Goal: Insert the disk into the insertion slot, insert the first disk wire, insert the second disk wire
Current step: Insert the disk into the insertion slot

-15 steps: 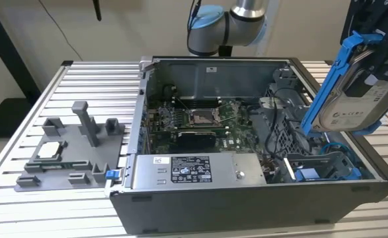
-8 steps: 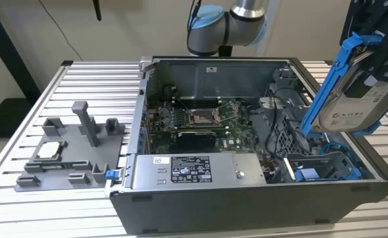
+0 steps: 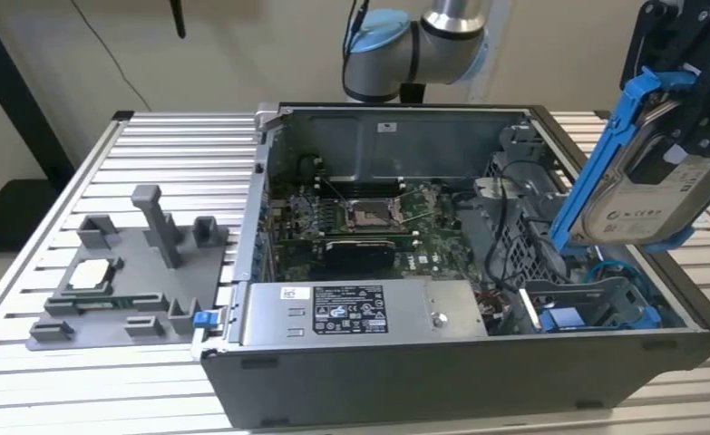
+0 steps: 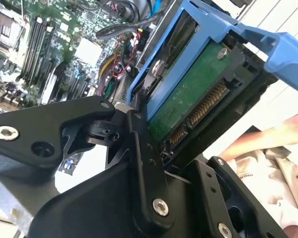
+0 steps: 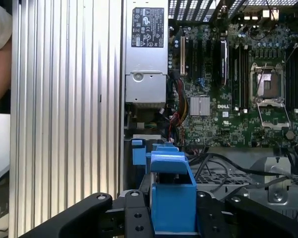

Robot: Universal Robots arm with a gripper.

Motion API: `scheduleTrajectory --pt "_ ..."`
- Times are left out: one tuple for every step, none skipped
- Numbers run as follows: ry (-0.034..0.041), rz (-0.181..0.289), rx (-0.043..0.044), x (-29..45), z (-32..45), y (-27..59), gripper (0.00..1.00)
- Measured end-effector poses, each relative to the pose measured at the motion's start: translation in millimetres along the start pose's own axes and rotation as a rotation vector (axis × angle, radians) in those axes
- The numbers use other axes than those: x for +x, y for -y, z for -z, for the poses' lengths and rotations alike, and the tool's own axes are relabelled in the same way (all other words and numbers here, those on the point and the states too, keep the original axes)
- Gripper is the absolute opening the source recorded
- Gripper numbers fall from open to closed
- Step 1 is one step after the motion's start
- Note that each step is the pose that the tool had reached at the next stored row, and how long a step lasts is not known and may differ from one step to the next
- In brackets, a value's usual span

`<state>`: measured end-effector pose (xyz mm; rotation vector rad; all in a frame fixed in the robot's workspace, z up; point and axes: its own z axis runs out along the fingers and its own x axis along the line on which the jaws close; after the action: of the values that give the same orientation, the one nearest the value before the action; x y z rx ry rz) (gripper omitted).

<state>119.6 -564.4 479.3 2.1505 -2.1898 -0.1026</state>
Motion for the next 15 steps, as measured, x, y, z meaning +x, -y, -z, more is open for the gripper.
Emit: scheduleTrajectory --pt "0.0000 0.000 0.0000 0.0 -0.6 0.2 0.00" --pt "0.0001 0.000 -0.0001 0.0 -1.1 0.4 0.00" --pt "0.0001 0.000 -0.0002 0.0 -1.6 0.6 0.00" --pt "0.0001 0.000 -0.0003 0.0 -2.2 0.8 0.00" --pt "0.0000 0.000 -0.0003 0.0 -2.6 1.0 0.00" --pt "0.0000 0.000 -0.0005 0.0 -3.2 1.3 0.00" --pt "0.0001 0.000 -0.0009 0.0 -3.8 1.5 0.00" --pt "0.0000 0.000 -0.0011 0.0 -4.4 1.6 0.00" --pt "-0.0001 0.000 -0.0013 0.0 -5.0 1.7 0.00" --pt "0.0001 0.000 -0.0014 0.0 -5.7 2.0 0.00" --pt "0.0000 0.000 -0.0016 0.0 -6.3 2.2 0.00" --pt "0.0001 0.000 -0.0017 0.0 -6.8 2.3 0.00" --pt "0.0000 0.000 -0.0019 0.0 -7.5 2.6 0.00" --pt "0.0001 0.000 -0.0020 0.0 -8.1 2.9 0.00" --pt "0.0000 0.000 -0.0021 0.0 -8.7 3.0 0.00"
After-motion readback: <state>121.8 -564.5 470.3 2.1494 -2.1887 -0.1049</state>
